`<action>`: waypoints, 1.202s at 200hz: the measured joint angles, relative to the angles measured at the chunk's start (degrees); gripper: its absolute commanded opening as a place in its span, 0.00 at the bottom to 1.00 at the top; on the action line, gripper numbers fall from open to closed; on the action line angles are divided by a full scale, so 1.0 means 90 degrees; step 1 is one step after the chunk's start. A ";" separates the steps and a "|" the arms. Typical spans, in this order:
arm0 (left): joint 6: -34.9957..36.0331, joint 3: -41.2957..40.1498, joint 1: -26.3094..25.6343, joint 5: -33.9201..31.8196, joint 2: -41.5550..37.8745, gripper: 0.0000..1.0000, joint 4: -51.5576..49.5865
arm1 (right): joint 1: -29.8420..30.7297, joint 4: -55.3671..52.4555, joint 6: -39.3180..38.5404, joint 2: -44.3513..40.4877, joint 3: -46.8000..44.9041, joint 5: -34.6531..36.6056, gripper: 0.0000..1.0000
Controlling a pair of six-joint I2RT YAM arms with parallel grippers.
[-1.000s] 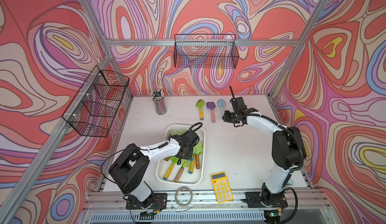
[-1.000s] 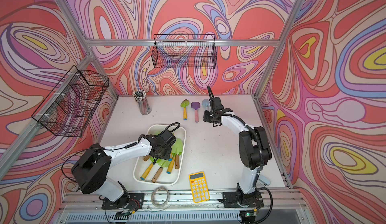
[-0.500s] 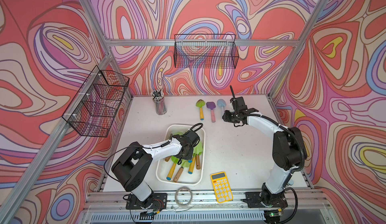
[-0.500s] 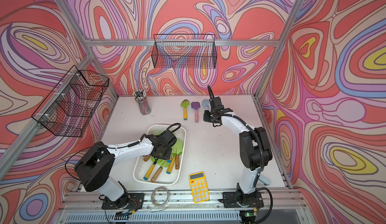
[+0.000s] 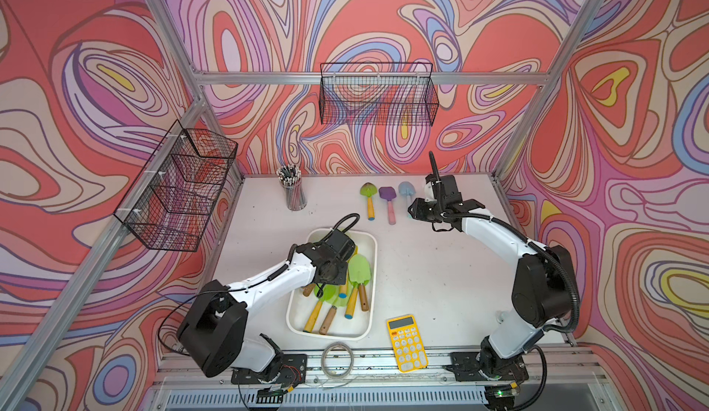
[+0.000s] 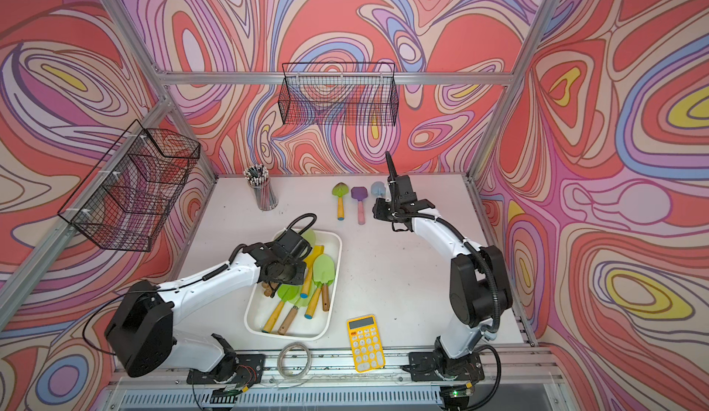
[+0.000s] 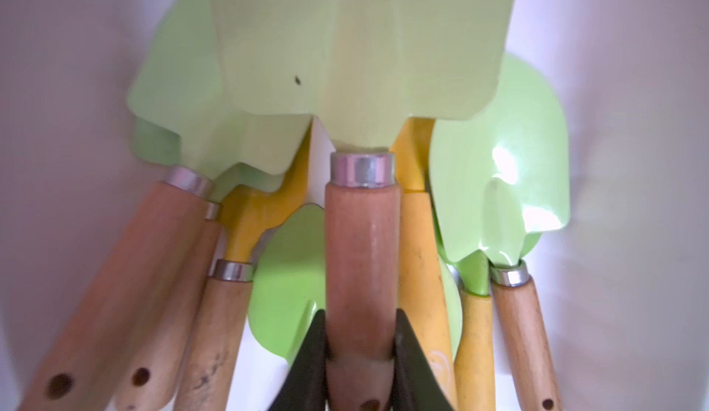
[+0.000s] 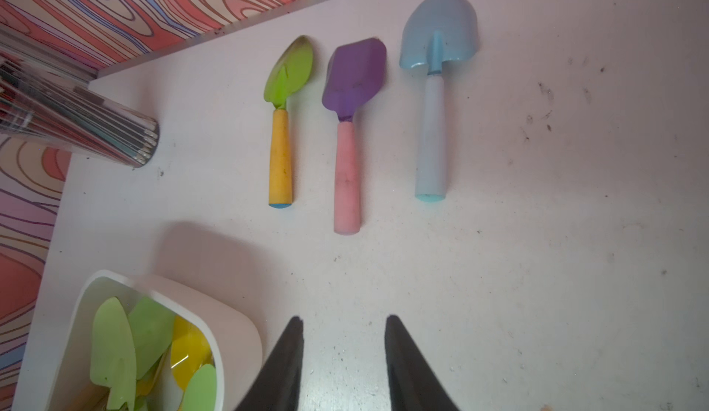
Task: Take the shovel out of the storage box
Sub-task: Pick up the shovel from the storage box, then place the shovel at the center of the board.
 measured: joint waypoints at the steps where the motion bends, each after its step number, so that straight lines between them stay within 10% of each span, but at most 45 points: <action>1: 0.0010 0.0000 0.0027 0.0005 -0.0029 0.00 -0.0002 | 0.0000 0.0012 0.0010 -0.0019 -0.0005 -0.0019 0.38; 69: 0.0095 -0.0304 0.0828 0.1994 -0.1129 0.00 0.0777 | 0.0002 0.1212 0.0512 -0.0386 -0.0857 -0.1982 0.44; 126: -0.0644 -0.0865 0.1178 0.4022 -0.1513 0.00 0.2725 | 0.0034 0.4697 0.2603 -0.0432 -0.2237 -0.4274 0.48; 240: -0.2888 -0.1661 0.1290 0.5457 -0.1498 0.00 0.6572 | 0.0576 1.0950 0.6394 0.1207 -0.2375 -0.5445 0.47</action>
